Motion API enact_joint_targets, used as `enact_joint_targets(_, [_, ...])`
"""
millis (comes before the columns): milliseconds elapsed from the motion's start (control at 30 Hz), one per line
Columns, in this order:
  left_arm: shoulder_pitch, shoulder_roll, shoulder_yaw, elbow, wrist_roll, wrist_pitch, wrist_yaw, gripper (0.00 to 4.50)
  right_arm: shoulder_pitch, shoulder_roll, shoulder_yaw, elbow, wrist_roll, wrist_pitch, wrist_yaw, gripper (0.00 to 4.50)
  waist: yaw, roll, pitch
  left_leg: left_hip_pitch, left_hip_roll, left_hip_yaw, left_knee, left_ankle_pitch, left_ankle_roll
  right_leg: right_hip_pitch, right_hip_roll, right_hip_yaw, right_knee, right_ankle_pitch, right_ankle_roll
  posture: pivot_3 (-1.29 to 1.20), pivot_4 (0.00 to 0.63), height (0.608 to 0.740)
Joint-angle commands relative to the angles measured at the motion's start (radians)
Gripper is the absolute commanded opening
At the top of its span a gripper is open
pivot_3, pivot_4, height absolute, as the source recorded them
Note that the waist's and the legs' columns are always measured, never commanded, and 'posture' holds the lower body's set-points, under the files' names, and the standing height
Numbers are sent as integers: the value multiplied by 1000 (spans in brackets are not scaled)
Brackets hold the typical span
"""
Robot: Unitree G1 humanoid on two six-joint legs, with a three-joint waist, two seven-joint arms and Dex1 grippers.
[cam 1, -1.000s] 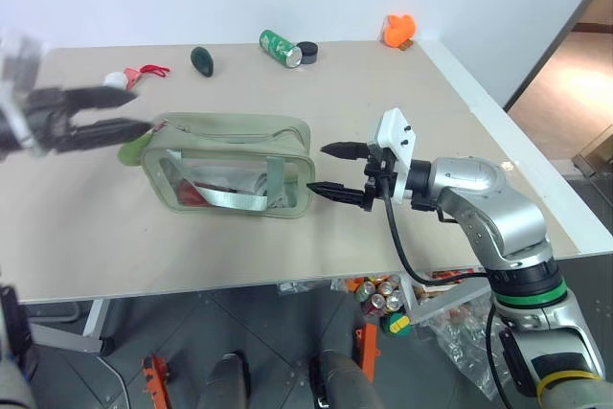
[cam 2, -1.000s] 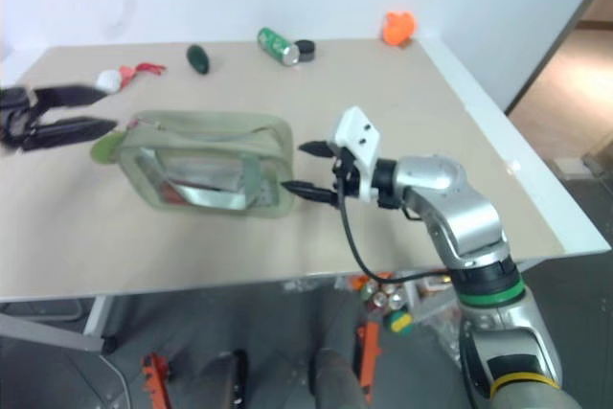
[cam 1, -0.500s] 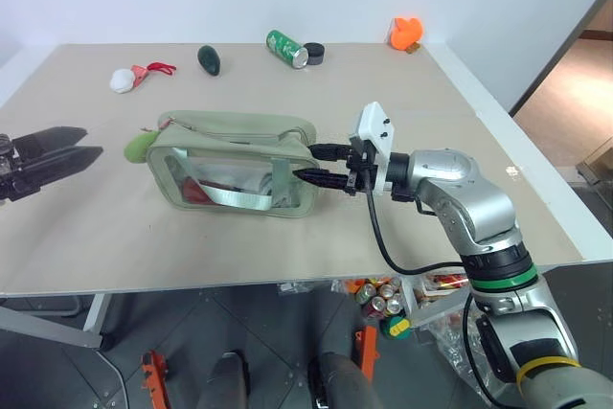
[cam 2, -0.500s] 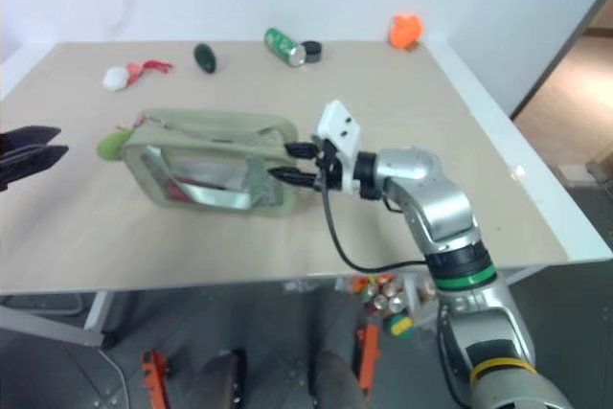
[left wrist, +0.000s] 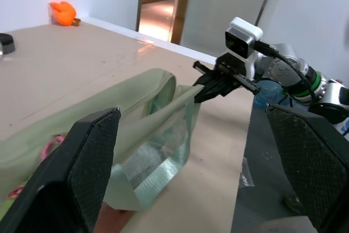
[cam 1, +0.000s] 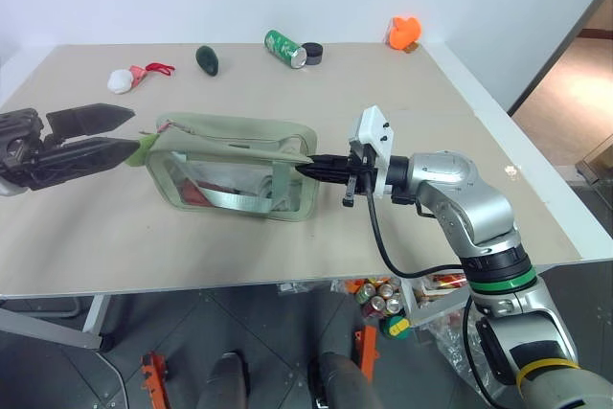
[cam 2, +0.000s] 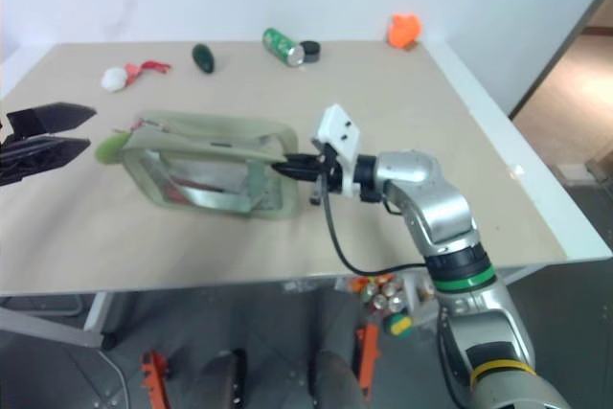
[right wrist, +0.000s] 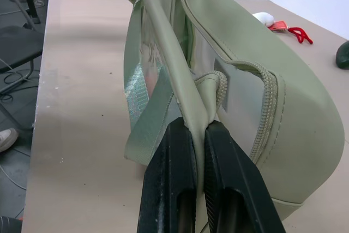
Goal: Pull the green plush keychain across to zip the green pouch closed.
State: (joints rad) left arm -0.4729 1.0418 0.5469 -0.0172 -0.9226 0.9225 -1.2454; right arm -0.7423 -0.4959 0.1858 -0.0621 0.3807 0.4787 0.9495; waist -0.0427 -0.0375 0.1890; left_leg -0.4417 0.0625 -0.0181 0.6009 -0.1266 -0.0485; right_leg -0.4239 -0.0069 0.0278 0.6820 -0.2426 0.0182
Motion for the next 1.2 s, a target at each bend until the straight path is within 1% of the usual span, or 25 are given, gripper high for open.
enact_joint_targets(33, [-27,23,3,122,61,-52,51,4422,3,-5,-16,-43,-11,-7,-6,49,0,0,0,0,0,0,0,0,0,0,0,0,0,0,0,0,150,740])
enact_joint_targets(133, [-17,27,-6,242,116,-104,48,4422,7,-6,-10,-48,-16,-3,-5,49,0,0,0,0,0,0,0,0,0,0,0,0,0,0,0,0,150,740])
enact_joint_targets(233, [11,34,-31,299,164,-156,8,4422,10,-6,-12,-52,-16,-1,-4,49,0,0,0,0,0,0,0,0,0,0,0,0,0,0,-1,0,150,740])
enact_joint_targets(367, [21,19,-75,323,197,-185,-23,4422,15,-6,-10,-62,-13,4,-2,49,1,0,0,0,0,0,0,0,0,0,0,0,0,0,-1,0,150,740])
enact_joint_targets(500, [24,1,-150,327,241,-213,-45,4422,19,-5,-9,-66,-14,7,-5,49,1,0,0,0,1,1,0,0,-1,-1,0,0,0,0,-2,0,150,740])
enact_joint_targets(700, [-20,-9,-209,359,273,-237,-56,4422,24,-7,-13,-74,-14,12,-12,49,1,0,0,0,1,1,-1,0,-1,-1,0,0,0,0,-2,0,150,740])
enact_joint_targets(833, [-85,-35,-229,385,276,-240,-50,4422,29,-11,-17,-82,-13,16,-14,49,1,0,0,0,1,1,-1,0,-1,-1,0,0,0,0,-2,0,150,740])
enact_joint_targets(967, [-114,-53,-216,366,259,-224,-49,3223,34,-16,-15,-89,-16,20,-14,0,1,0,0,0,1,1,-1,0,0,-1,0,0,0,0,-2,0,150,740])
enact_joint_targets(1000, [-116,-53,-214,362,257,-220,-51,2812,35,-16,-14,-91,-17,21,-13,0,1,0,0,0,1,1,-1,0,0,-1,0,0,0,0,-2,0,150,740])
enact_joint_targets(1033, [-117,-51,-213,356,253,-216,-55,2524,36,-17,-14,-91,-18,22,-12,0,1,0,0,0,1,1,-1,0,-1,-1,0,0,0,0,-2,0,150,740])
enact_joint_targets(1133, [-114,-45,-211,348,252,-217,-57,1466,37,-19,-15,-91,-18,22,-11,0,1,0,0,0,1,1,-1,0,-1,-1,0,0,0,0,-2,0,150,740])
enact_joint_targets(1167, [-110,-43,-207,345,249,-219,-60,1218,37,-18,-15,-90,-17,22,-10,0,0,0,0,0,1,1,-1,0,-1,-1,0,0,0,0,-2,0,150,740])
enact_joint_targets(1200, [-106,-41,-204,339,245,-217,-62,771,36,-18,-14,-89,-18,21,-10,0,0,0,0,0,1,1,-1,0,-1,-1,0,0,0,0,-2,0,150,740])
